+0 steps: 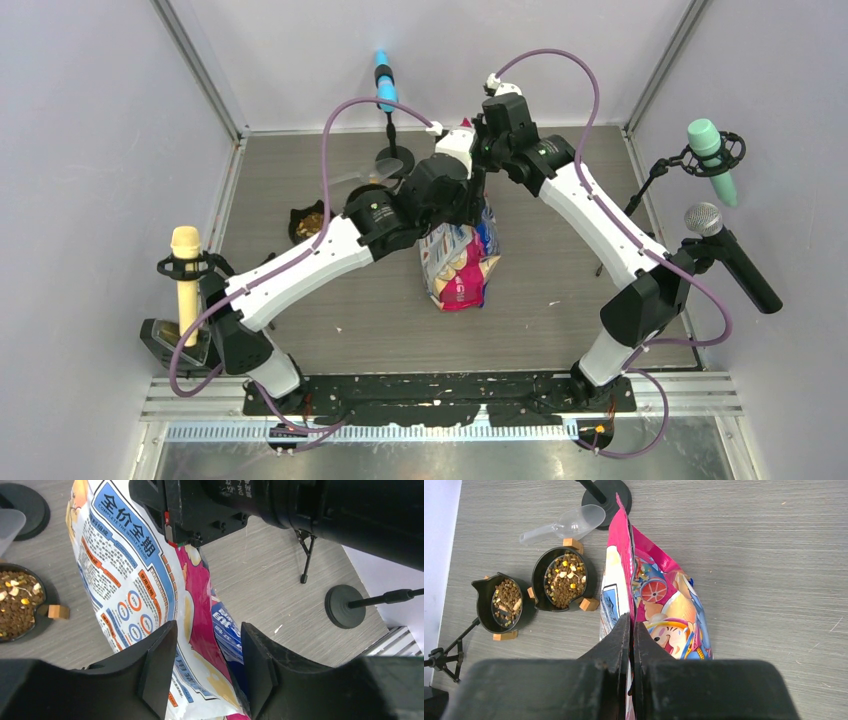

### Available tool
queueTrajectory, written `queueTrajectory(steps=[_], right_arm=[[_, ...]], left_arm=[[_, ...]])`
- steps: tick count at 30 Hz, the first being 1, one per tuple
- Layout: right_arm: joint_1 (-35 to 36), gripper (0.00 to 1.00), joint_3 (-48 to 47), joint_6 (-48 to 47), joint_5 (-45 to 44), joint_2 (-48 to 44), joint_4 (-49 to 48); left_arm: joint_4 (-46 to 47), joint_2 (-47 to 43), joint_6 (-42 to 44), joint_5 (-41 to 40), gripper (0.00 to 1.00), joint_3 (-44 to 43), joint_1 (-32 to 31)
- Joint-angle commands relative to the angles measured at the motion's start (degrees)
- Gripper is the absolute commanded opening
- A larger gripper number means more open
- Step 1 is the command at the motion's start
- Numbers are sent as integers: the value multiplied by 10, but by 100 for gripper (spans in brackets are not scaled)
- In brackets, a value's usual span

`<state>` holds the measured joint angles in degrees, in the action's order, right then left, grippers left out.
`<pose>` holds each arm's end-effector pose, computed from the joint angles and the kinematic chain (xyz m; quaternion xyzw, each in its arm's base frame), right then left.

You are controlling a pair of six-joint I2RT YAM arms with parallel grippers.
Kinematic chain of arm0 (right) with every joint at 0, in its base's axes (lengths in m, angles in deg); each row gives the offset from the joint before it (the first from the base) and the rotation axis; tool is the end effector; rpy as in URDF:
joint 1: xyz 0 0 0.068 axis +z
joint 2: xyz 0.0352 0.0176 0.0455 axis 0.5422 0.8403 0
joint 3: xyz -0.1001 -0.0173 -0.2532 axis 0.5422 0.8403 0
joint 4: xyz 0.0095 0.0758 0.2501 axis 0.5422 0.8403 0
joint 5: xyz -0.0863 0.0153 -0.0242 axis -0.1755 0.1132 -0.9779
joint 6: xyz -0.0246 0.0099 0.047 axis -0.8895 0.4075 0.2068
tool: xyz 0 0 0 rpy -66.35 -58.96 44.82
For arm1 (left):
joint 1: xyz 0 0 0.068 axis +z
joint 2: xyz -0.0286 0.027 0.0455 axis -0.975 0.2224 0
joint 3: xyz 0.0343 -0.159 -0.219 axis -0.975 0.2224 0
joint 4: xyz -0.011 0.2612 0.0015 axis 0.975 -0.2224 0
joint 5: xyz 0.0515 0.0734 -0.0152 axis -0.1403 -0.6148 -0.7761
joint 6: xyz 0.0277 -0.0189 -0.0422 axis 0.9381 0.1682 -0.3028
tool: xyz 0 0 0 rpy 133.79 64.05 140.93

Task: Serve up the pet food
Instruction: Adjust the pet food bag at the center of the board.

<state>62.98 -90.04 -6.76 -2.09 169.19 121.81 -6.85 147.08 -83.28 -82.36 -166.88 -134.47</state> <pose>0.3290 0.1838 0.3964 -0.0063 0.8764 0.1464 0.4586 0.2039 -0.2942 0.4171 0.1145 0.8322 -0.2402 0.4865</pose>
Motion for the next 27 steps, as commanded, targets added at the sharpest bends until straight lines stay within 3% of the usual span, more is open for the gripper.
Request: queueTrajectory(steps=[1,3,7,8,19,27], right_arm=[[-4,5,-1,-3,-9,-30,-22],[-5,5,-2,5,-7,-30,-21],[-10,5,2,31,-28,-36,-16],[-13,5,3,40,-34,-39,-15],[-16,5,16,133,-148,-106,15],[-15,5,80,252,-148,-157,-1]], left_arm=[[-29,-5,-25,-11,51,-17,-1],[-25,-10,-27,-11,42,-8,-4],[-26,-20,-5,-30,4,-4,-6],[-24,-24,10,-32,0,-4,-6],[-33,-86,272,-19,0,1,5],[-15,-122,343,87,0,24,104]])
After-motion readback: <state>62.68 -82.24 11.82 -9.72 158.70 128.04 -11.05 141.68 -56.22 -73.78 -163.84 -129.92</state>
